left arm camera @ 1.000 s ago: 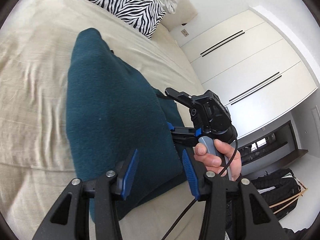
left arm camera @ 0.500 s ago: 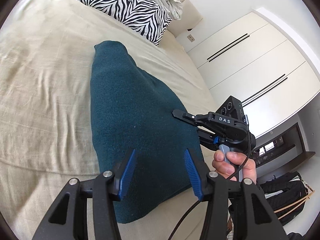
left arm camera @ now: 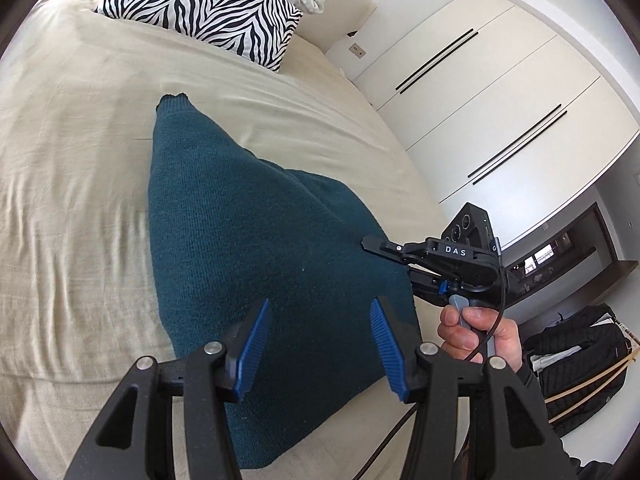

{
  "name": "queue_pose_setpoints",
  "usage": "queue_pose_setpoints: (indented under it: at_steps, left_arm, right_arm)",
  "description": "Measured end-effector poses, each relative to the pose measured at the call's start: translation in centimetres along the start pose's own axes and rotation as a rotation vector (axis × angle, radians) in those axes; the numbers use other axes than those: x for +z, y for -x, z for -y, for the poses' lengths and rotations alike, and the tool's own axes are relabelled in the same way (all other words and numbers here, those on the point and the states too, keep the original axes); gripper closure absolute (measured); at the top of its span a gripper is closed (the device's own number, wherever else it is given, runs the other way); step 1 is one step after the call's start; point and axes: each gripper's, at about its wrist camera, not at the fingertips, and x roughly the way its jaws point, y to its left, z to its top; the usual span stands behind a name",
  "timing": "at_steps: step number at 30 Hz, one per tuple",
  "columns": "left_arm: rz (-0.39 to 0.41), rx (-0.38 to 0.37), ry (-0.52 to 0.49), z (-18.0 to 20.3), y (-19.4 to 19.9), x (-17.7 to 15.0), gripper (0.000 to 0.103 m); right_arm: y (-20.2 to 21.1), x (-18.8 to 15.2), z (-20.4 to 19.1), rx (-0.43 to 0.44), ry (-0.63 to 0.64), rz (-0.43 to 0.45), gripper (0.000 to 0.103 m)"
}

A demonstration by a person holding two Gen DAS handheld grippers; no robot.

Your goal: Fold small clothes

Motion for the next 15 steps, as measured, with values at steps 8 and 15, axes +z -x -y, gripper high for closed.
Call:
queue_pose_setpoints:
  at_steps: [8, 15]
  left_arm:
    - [-0.017, 0.075, -0.044, 0.2, -3.3, 2.4, 0.049]
    - [0.008, 0.141, -0.077, -1.0, -6.1, 6.1, 0.049]
  right_arm:
    - [-2.5, -0.2, 3.6, 0.063, -0.080, -0.006, 0.090]
    - [-0.3, -0.2, 1.8, -0.042, -0.057, -0.007, 0.085]
